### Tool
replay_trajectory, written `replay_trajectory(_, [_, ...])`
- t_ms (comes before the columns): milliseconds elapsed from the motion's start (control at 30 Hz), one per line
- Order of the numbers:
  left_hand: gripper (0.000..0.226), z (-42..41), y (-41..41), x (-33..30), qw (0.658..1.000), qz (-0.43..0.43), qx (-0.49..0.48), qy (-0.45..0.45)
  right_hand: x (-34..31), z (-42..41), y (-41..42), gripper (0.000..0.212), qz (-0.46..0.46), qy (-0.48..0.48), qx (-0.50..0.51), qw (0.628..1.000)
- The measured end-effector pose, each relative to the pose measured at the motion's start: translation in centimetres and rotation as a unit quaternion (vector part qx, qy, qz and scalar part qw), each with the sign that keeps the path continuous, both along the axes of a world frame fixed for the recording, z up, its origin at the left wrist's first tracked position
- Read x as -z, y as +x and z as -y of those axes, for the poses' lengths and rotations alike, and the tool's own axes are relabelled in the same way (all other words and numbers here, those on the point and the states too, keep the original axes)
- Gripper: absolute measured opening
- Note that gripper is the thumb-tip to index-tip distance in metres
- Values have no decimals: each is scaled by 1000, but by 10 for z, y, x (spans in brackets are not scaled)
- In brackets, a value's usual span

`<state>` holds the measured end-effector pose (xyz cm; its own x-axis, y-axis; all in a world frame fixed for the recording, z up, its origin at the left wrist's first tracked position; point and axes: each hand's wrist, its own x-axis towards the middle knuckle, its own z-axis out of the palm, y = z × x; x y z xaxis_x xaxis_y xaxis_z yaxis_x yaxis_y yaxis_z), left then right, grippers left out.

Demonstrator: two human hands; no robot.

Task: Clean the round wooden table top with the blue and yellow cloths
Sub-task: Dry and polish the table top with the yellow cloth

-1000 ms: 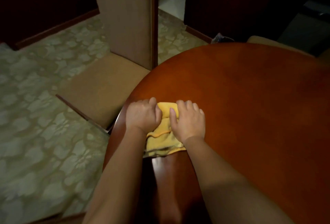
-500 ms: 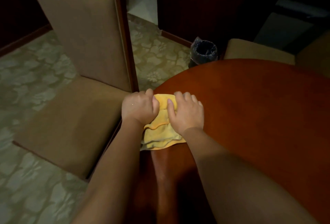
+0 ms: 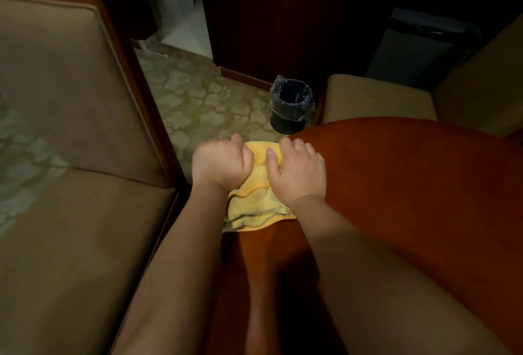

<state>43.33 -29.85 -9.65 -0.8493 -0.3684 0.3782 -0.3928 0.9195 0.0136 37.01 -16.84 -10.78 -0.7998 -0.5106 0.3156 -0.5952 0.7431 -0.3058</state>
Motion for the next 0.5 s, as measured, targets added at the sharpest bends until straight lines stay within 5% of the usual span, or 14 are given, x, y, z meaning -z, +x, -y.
replay_trajectory(500, [43, -35, 59, -2, 1000, 13, 20, 11, -6, -40, 62, 50, 20, 37, 0, 999])
